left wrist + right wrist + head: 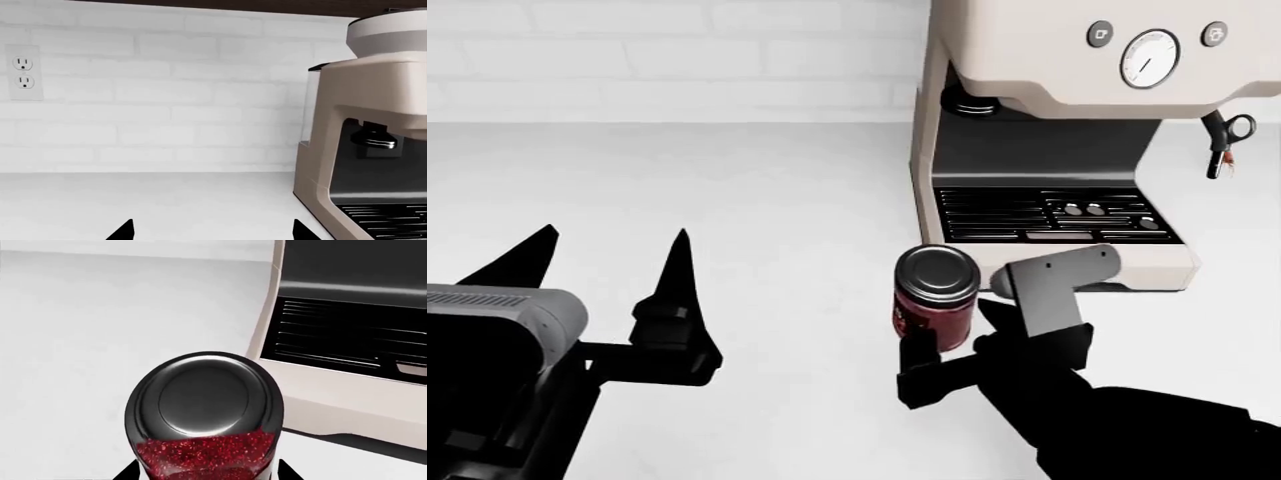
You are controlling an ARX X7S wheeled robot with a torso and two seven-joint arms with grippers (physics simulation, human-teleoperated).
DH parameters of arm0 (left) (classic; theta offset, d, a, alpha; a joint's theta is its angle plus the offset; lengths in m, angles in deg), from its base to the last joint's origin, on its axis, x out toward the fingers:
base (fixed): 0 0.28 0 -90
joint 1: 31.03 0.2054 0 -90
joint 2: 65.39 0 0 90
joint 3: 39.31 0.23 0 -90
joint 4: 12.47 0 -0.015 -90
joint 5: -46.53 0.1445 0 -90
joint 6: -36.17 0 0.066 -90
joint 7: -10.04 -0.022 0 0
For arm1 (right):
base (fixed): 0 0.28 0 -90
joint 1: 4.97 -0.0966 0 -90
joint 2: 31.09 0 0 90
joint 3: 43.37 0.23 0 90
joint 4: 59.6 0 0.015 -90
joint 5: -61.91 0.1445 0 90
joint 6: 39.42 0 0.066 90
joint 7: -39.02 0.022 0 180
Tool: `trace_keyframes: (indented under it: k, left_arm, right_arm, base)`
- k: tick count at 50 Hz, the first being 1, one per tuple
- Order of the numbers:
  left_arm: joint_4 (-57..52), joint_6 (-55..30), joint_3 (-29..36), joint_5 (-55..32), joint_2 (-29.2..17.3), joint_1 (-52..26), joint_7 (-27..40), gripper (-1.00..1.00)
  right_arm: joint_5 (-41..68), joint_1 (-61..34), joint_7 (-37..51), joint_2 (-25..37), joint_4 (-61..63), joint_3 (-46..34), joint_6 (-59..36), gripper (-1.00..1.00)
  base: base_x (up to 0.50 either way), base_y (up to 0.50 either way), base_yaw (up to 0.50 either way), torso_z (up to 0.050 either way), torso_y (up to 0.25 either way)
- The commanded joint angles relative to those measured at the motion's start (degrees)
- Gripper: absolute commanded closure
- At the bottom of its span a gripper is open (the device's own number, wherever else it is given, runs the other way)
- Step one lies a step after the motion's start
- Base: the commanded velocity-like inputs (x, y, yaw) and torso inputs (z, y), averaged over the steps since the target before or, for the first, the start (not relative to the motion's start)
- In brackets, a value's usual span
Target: Pick the salsa and salsa from the counter and place them in the cabinets closest to them.
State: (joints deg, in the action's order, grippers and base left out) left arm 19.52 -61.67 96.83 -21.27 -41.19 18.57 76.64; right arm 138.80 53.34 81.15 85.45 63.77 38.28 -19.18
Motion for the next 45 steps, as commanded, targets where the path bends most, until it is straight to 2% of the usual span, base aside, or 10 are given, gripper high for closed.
trace_keyframes:
  k: [1,5,11,21,34,40,45]
  left_arm:
    - [0.1,-0.11,0.22,0.03,0.18,-0.24,-0.07,-1.0]
    - [0.16,0.05,0.24,0.09,0.09,-0.14,-0.09,-1.0]
    - [0.1,0.3,0.22,0.11,-0.14,-0.06,0.02,-1.0]
    - [-0.02,0.73,0.21,0.28,-0.57,0.17,0.25,-1.0]
    - [0.07,0.94,0.4,0.25,-0.63,0.08,0.07,-1.0]
    - [0.65,0.98,0.53,-0.25,-0.47,-0.17,-0.37,-1.0]
    - [0.58,0.88,0.64,-0.55,-0.44,-0.48,-0.52,-1.0]
  right_arm:
    - [-1.3,-1.21,-2.24,-0.09,-0.67,-1.29,1.19,1.0]
    - [1.34,-1.06,-0.23,0.55,1.63,-0.6,0.46,1.0]
    - [14.31,-1.73,7.72,2.92,6.48,1.62,-0.71,1.0]
    - [38.37,-4.85,21.9,12.42,15.49,3.27,6.49,1.0]
    - [50.44,-8.85,26.9,18.32,21.43,5.04,13.75,1.0]
    - [59.27,-16.97,31.65,21.32,23.85,2.11,19.06,1.0]
    - [69.83,-28.73,36.53,23.29,25.05,-2.07,25.51,1.0]
  base:
    - [0.0,0.0,0.01,0.0,0.0]
    - [0.0,0.0,0.01,0.0,0.0]
    - [0.0,0.0,0.0,0.0,0.0]
    - [0.0,0.0,0.0,0.0,0.0]
    - [0.0,0.0,0.0,0.0,0.0]
    - [0.0,0.0,0.0,0.0,0.0]
    - [0.0,0.0,0.0,0.0,0.0]
